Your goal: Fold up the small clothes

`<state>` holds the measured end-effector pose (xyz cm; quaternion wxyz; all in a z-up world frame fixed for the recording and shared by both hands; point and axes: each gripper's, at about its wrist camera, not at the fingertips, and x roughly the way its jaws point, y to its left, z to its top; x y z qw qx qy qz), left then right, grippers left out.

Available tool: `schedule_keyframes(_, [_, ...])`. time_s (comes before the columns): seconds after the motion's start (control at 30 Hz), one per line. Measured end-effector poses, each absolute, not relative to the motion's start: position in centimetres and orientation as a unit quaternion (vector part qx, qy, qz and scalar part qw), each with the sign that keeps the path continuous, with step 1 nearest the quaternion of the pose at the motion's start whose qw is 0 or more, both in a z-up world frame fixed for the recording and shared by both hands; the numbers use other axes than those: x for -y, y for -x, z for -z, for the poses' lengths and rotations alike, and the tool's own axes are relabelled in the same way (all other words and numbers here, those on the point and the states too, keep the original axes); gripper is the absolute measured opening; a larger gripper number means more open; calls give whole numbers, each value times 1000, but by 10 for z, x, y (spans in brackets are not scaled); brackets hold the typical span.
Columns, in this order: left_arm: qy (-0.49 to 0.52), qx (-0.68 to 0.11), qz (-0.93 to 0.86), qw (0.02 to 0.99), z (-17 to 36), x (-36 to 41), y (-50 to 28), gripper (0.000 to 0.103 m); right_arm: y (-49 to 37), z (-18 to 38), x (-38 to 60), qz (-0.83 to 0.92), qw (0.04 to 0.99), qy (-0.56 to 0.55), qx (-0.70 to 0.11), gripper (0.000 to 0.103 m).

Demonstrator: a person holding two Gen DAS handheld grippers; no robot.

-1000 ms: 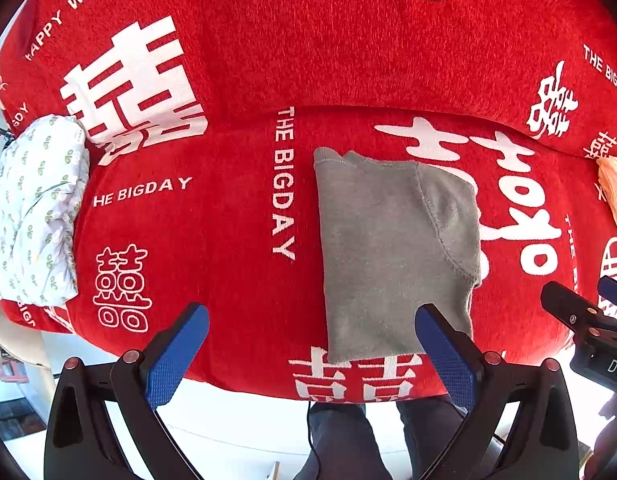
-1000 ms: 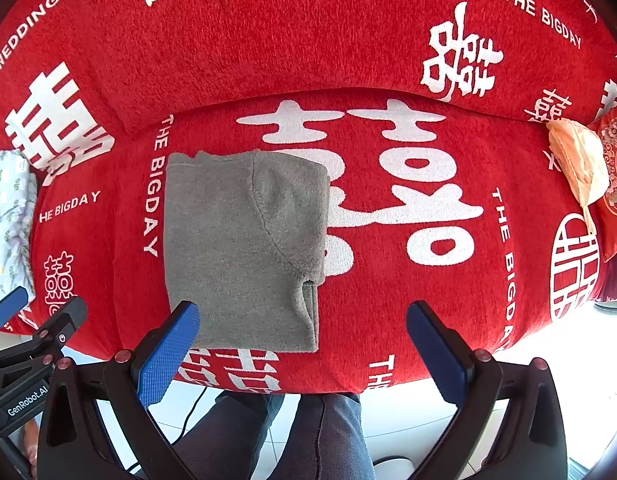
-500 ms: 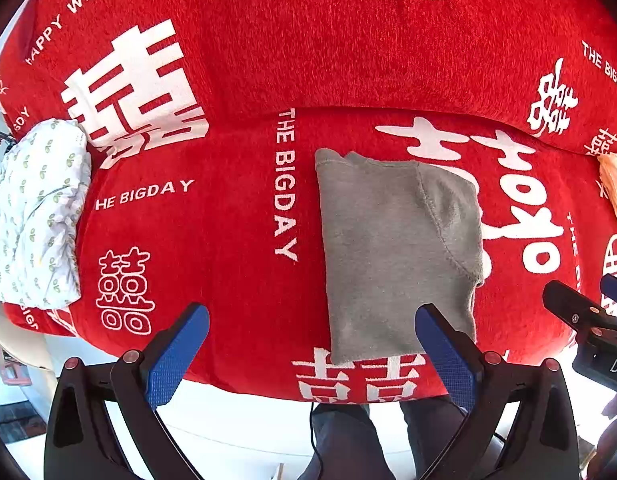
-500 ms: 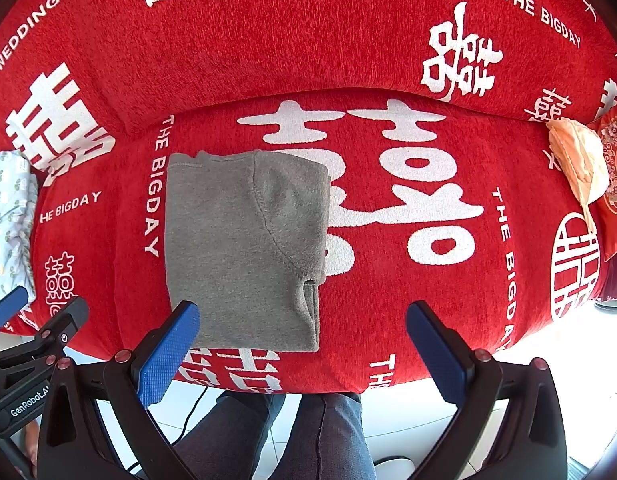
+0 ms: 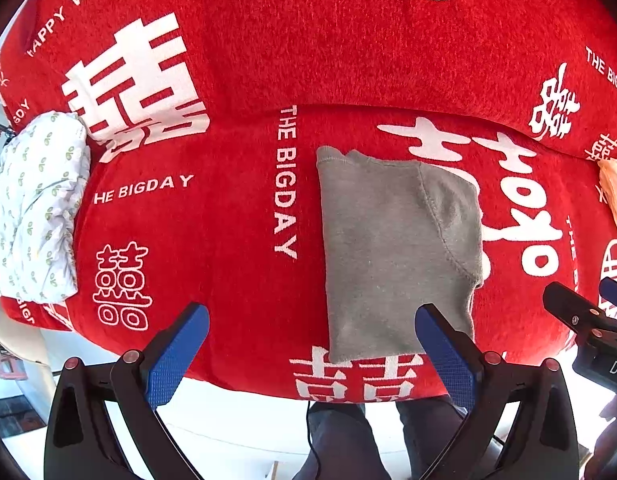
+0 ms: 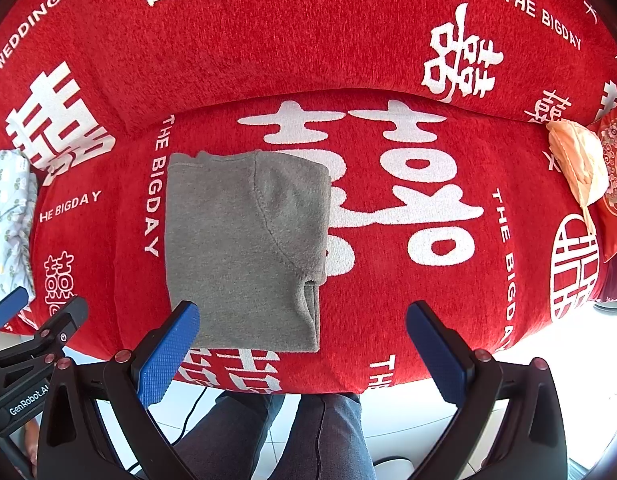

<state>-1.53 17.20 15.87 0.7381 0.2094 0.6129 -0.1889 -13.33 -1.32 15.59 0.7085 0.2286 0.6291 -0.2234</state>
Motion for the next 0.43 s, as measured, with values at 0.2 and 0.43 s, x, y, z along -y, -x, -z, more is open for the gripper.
schedule_keyframes(0.2, [-213, -601, 201, 744, -162, -170, 17, 103, 134, -156, 14, 224, 709, -229, -629, 103])
schedule_keyframes(0.43, [-209, -605, 203, 741, -162, -169, 16, 103, 130, -156, 13, 224, 709, -226, -629, 103])
